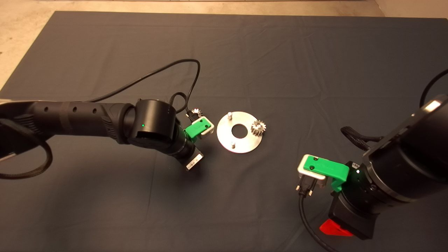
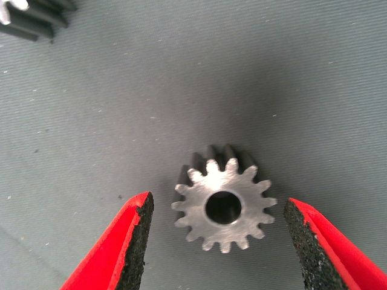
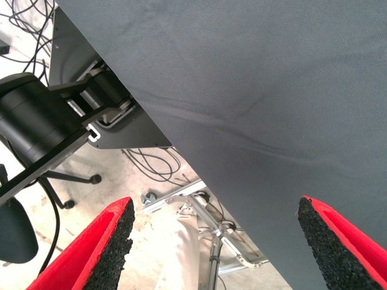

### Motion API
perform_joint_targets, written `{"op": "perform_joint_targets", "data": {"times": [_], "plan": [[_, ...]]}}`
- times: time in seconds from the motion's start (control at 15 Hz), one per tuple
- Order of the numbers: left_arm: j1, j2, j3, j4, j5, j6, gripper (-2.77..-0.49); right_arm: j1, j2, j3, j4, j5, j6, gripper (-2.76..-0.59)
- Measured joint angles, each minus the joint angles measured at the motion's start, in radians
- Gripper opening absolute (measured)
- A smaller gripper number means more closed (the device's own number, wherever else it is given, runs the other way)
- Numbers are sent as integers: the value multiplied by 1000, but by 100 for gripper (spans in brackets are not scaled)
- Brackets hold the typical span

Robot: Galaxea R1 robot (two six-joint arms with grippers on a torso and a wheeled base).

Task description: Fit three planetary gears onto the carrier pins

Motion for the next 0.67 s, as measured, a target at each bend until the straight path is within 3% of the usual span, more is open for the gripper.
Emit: {"op": "perform_joint_targets", "data": {"times": [0.27,0.53,0.67], "plan": [[21,0,0,1,-10,-3,-173,0,0,0,0,0,0,-136],[21,0,0,0,-11,-3,-173,0,0,0,0,0,-1,-136],[21,0,0,1,-11,-2,-188,0,0,0,0,0,-1,-136]]}}
